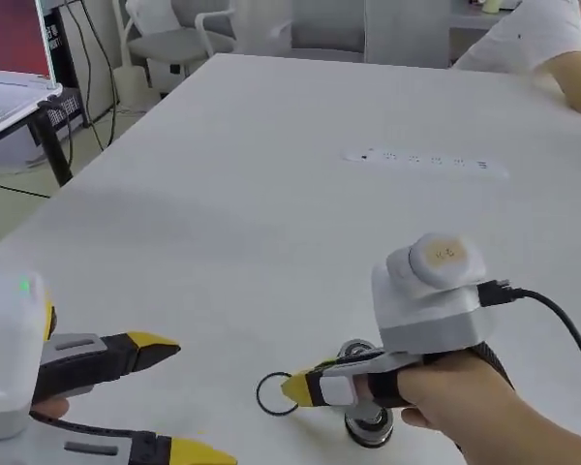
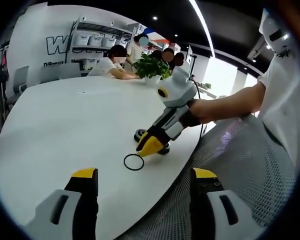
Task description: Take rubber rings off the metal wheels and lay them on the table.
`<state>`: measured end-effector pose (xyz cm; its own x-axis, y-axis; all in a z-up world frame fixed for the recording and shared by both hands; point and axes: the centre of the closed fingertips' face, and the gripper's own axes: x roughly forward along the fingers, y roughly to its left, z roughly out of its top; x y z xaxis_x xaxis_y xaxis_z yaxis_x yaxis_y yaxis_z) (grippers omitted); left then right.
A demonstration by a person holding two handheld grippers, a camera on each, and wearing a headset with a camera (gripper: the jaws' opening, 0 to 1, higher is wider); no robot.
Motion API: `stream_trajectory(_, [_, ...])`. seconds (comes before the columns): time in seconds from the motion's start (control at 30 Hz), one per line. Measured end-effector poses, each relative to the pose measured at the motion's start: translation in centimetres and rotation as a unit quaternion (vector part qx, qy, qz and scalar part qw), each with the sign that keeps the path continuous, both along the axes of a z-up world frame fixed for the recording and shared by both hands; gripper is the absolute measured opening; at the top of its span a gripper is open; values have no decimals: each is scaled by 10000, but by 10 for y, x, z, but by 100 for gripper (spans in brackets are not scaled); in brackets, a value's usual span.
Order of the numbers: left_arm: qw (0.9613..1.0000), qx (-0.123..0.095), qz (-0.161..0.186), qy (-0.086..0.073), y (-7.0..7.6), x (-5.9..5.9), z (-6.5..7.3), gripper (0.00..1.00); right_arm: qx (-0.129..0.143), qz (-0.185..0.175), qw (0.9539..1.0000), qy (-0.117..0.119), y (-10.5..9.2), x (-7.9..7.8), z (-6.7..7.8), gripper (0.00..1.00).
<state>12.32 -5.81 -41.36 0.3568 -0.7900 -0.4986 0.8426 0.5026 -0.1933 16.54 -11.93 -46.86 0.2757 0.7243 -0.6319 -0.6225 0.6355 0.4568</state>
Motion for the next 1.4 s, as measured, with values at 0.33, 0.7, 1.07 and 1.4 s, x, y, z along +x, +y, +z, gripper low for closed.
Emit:
stream_trajectory(0.33, [9998,152,-112,28,0,-4,-3,72,8,165,9998,-82,-4,-4,15,20])
stream_trajectory(0.7, [9999,73,-127,77,0,-5,-3,73,-194,618,9972,-379,-12,-14,35,23])
stream_trajectory(1.07, [9999,19,-149,85,-1,-6,-2,73,-208,823,9941,-671,-28,-23,55,27])
stream_trajectory(1.4, [9995,83,-301,86,-5,-9,-3,74,89,1140,9886,-983,-54,-35,70,34])
